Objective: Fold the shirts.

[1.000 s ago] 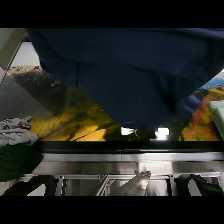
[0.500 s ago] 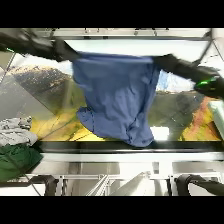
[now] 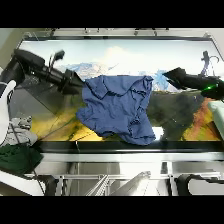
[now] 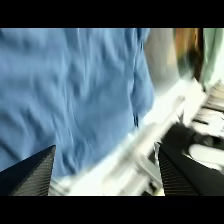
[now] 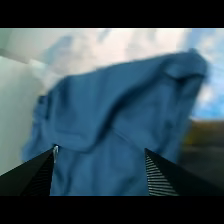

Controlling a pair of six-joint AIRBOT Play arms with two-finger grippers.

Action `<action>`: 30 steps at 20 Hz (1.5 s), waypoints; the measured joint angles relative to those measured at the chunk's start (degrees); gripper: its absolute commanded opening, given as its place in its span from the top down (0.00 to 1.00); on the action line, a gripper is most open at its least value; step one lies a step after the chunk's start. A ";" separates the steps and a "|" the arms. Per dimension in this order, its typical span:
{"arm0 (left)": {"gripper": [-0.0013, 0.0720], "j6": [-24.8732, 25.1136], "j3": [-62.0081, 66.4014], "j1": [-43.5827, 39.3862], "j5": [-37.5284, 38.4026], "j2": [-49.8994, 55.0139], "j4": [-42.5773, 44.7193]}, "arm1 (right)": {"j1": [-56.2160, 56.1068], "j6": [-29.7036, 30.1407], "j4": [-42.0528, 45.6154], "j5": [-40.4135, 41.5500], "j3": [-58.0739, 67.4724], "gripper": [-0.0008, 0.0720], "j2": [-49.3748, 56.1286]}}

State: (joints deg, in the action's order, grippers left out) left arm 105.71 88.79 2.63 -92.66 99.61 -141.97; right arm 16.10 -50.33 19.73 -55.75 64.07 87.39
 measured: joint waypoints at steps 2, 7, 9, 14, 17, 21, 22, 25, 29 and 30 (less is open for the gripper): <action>0.00 -0.46 -10.82 -0.66 1.84 -4.42 -0.07 | 1.16 -4.94 6.16 -1.77 2.05 0.16 2.27; 0.01 -1.66 -34.60 -5.35 11.93 -13.27 -0.15 | -0.15 -13.14 12.98 -4.17 9.97 0.29 10.95; 0.02 -1.84 -39.85 -8.00 16.00 -14.47 -0.15 | -1.88 -15.50 13.92 -4.61 13.60 0.29 14.51; 0.03 -2.25 -44.61 -14.34 21.97 -12.24 -0.39 | -6.32 -20.26 14.95 -5.20 19.19 0.32 21.07; 0.31 -2.51 -44.96 -16.09 22.84 -9.97 -1.51 | -8.24 -21.38 15.21 -5.07 20.28 0.40 23.26; 0.36 -2.45 -41.07 -16.90 25.88 -8.33 -1.44 | -9.99 -22.14 15.17 -5.05 20.76 0.72 24.79; 0.56 -2.36 -39.34 -16.96 27.50 -8.13 -0.96 | -10.27 -22.18 15.13 -5.05 20.81 0.72 24.94; 0.96 -2.21 -34.25 -17.00 30.51 -7.48 0.70 | -10.88 -22.36 14.93 -5.51 20.90 0.96 25.20; 0.96 -2.23 -27.28 -16.85 28.94 -5.55 2.71 | -10.27 -22.34 15.06 -6.67 20.92 0.96 24.92; 0.96 -2.25 -25.31 -16.46 28.00 -5.05 4.52 | -9.62 -22.43 15.69 -7.17 20.92 0.96 24.50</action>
State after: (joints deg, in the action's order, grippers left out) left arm 103.46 63.48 -13.82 -64.66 94.56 -137.45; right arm 6.48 -72.75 35.42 -62.92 84.99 111.90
